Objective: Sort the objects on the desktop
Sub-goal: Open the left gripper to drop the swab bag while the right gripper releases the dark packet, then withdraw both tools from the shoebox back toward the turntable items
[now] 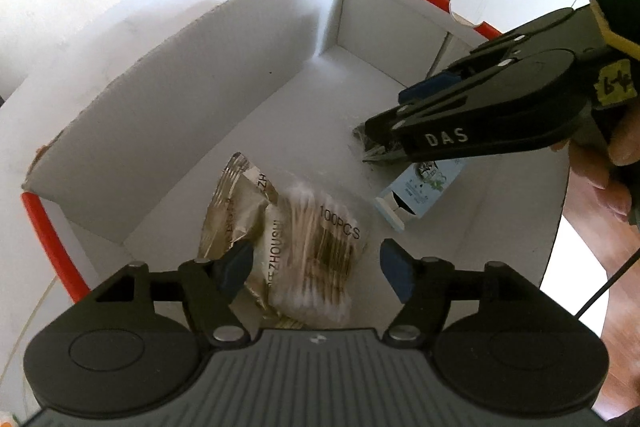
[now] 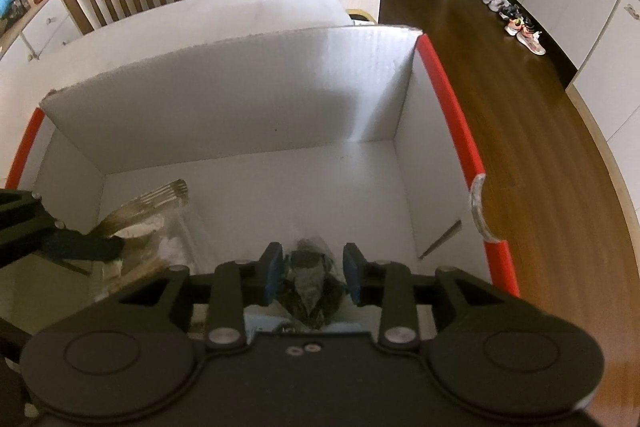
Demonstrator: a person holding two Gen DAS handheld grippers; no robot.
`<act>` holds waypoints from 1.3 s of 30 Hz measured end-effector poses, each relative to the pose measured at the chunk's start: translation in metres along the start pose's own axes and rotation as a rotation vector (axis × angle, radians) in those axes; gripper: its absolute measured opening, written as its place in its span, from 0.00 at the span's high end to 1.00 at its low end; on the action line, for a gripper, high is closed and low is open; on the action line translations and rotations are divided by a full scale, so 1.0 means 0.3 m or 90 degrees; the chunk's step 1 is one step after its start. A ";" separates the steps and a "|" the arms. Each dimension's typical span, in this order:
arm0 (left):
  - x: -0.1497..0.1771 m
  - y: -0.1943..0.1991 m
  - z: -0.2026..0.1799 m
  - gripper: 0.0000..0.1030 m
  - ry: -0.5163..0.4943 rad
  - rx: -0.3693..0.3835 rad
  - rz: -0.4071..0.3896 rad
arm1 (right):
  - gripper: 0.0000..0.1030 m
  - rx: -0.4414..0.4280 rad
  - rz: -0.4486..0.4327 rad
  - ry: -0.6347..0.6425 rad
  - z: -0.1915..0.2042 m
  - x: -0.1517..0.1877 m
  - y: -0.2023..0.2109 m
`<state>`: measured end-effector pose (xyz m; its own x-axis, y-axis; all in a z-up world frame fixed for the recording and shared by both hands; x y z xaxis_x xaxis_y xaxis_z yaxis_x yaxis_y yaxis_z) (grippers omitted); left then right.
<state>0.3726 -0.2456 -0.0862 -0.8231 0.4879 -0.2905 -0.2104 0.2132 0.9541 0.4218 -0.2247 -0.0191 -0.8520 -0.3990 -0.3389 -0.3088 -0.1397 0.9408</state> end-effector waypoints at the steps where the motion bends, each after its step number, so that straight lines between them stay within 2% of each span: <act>1: 0.005 0.005 0.003 0.33 0.001 0.000 -0.002 | 0.64 -0.004 -0.004 0.000 0.000 0.003 0.007; 4: 0.022 0.030 0.003 0.33 0.013 0.005 -0.012 | 0.60 -0.006 -0.016 0.001 -0.002 0.013 0.032; 13: 0.025 0.062 -0.015 0.33 0.015 0.010 -0.043 | 0.59 -0.009 -0.027 0.006 0.029 0.046 0.095; 24: 0.091 0.157 -0.045 0.32 0.008 0.011 -0.104 | 0.57 -0.025 -0.078 0.008 0.073 0.122 0.233; 26: 0.110 0.172 -0.034 0.29 0.014 0.015 -0.113 | 0.53 -0.024 -0.091 0.009 0.085 0.136 0.259; 28: 0.132 0.192 -0.022 0.27 0.024 0.020 -0.122 | 0.42 -0.026 -0.103 0.003 0.095 0.151 0.281; 33: 0.178 0.240 -0.012 0.26 0.034 0.030 -0.142 | 0.37 -0.029 -0.121 -0.005 0.128 0.187 0.311; 35: 0.198 0.256 -0.013 0.21 0.030 0.031 -0.149 | 0.34 -0.035 -0.128 -0.009 0.146 0.199 0.324; 39: 0.238 0.285 -0.007 0.20 0.022 0.035 -0.160 | 0.30 -0.035 -0.138 -0.016 0.185 0.217 0.349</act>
<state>0.2948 -0.1942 -0.0251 -0.7661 0.3847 -0.5149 -0.3829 0.3702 0.8464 0.3105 -0.2151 0.0571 -0.7787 -0.3315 -0.5327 -0.4629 -0.2696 0.8444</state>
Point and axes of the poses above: each gripper's, at about its wrist camera, not at the fingertips, and y roughly against the way its jaws point, z to its left, x to its underside, the point moved 1 cm from there along -y, roughly the way its jaws point, and after that the axes turned 7 degrees about z, right-handed, at the moved point
